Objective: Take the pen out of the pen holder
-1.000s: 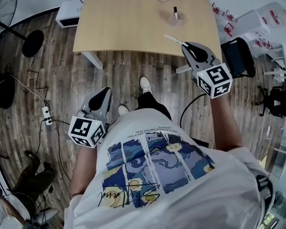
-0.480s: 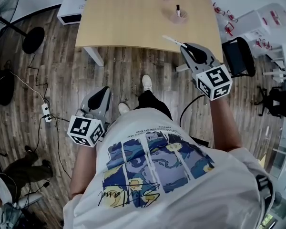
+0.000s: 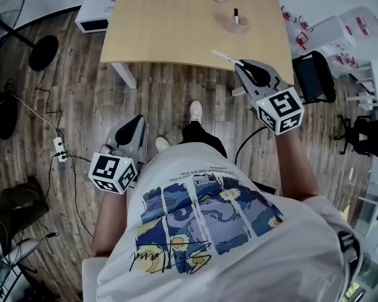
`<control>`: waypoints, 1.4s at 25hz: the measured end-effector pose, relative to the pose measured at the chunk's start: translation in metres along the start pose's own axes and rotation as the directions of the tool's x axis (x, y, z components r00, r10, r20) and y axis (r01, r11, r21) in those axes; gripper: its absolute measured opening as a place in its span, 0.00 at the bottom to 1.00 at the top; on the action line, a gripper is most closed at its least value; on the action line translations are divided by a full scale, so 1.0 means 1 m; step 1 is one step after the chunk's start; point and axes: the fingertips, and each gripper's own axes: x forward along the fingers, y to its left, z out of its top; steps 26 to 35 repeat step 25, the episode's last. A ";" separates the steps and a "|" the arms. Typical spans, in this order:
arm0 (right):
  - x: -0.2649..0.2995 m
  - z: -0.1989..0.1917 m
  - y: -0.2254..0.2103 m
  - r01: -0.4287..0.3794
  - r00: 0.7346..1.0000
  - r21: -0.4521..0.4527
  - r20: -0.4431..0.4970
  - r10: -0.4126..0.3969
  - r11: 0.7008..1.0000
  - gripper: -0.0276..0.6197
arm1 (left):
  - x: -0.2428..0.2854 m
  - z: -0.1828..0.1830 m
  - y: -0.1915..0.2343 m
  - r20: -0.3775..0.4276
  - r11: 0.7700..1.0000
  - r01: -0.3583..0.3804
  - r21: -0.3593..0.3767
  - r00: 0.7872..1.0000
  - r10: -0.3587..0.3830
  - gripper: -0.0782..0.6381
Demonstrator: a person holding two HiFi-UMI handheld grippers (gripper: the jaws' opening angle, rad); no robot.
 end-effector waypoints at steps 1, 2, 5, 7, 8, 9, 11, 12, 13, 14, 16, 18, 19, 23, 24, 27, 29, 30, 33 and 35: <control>0.000 0.000 0.001 -0.001 1.000 -0.001 -0.001 0.001 1.000 0.09 | 0.001 0.000 0.000 0.000 1.000 0.002 0.000 1.000 -0.002 0.12; 0.000 -0.001 0.001 -0.003 1.000 0.000 -0.003 0.003 1.000 0.09 | 0.001 0.000 0.000 -0.001 1.000 0.005 0.000 1.000 -0.005 0.12; 0.000 -0.003 0.000 -0.001 1.000 0.001 -0.006 0.001 1.000 0.09 | 0.004 0.000 -0.001 -0.005 1.000 0.011 0.003 1.000 -0.011 0.12; -0.001 -0.004 -0.002 0.001 1.000 0.002 -0.009 -0.001 1.000 0.09 | 0.005 0.000 0.000 -0.008 1.000 0.013 0.004 1.000 -0.013 0.12; -0.001 -0.004 -0.003 0.001 1.000 0.003 -0.010 -0.001 1.000 0.09 | 0.006 0.001 -0.001 -0.009 1.000 0.013 0.005 1.000 -0.013 0.12; -0.001 -0.005 -0.005 0.001 1.000 0.003 -0.010 -0.001 1.000 0.09 | 0.008 0.002 -0.001 -0.011 1.000 0.014 0.005 1.000 -0.014 0.12; -0.002 -0.006 -0.009 0.001 1.000 0.005 -0.010 -0.001 1.000 0.09 | 0.011 0.002 -0.003 -0.015 1.000 0.014 0.006 1.000 -0.014 0.12; -0.002 -0.006 -0.011 0.001 1.000 0.005 -0.010 -0.001 1.000 0.09 | 0.014 0.003 -0.003 -0.017 1.000 0.015 0.007 1.000 -0.015 0.12; -0.002 -0.007 -0.014 0.001 1.000 0.007 -0.011 -0.001 1.000 0.09 | 0.016 0.003 -0.004 -0.020 1.000 0.015 0.007 1.000 -0.015 0.12; -0.001 -0.008 -0.016 0.001 1.000 0.008 -0.012 0.000 1.000 0.09 | 0.018 0.003 -0.004 -0.023 1.000 0.016 0.007 1.000 -0.016 0.12; 0.001 -0.009 -0.021 -0.001 1.000 0.009 -0.013 0.001 1.000 0.09 | 0.023 0.005 -0.004 -0.027 1.000 0.019 0.009 0.999 -0.018 0.12; 0.003 -0.010 -0.026 -0.003 1.000 0.011 -0.012 0.004 1.000 0.09 | 0.029 0.008 -0.005 -0.031 1.000 0.020 0.012 0.999 -0.020 0.12; 0.004 -0.010 -0.030 -0.004 1.000 0.012 -0.012 0.004 1.000 0.09 | 0.033 0.010 -0.005 -0.034 1.000 0.020 0.013 0.999 -0.020 0.12; 0.009 -0.013 -0.048 -0.010 1.000 0.018 -0.010 0.010 1.000 0.09 | 0.049 0.018 -0.006 -0.041 1.000 0.016 0.015 0.999 -0.015 0.12; 0.010 -0.013 -0.053 -0.012 1.000 0.019 -0.011 0.012 1.000 0.09 | 0.053 0.020 -0.007 -0.042 1.000 0.014 0.015 0.999 -0.014 0.12; 0.011 -0.014 -0.058 -0.013 1.000 0.019 -0.011 0.013 1.000 0.09 | 0.057 0.022 -0.008 -0.042 1.000 0.013 0.015 0.999 -0.013 0.12; 0.011 -0.014 -0.058 -0.013 1.000 0.019 -0.011 0.013 1.000 0.09 | 0.057 0.022 -0.008 -0.042 1.000 0.013 0.015 0.999 -0.013 0.12; 0.011 -0.014 -0.058 -0.013 1.000 0.019 -0.011 0.013 1.000 0.09 | 0.057 0.022 -0.008 -0.042 1.000 0.013 0.015 0.999 -0.013 0.12; 0.011 -0.014 -0.058 -0.013 1.000 0.019 -0.011 0.013 1.000 0.09 | 0.057 0.022 -0.008 -0.042 1.000 0.013 0.015 0.999 -0.013 0.12; 0.011 -0.014 -0.058 -0.013 1.000 0.019 -0.011 0.013 1.000 0.09 | 0.057 0.022 -0.008 -0.042 1.000 0.013 0.015 0.999 -0.013 0.12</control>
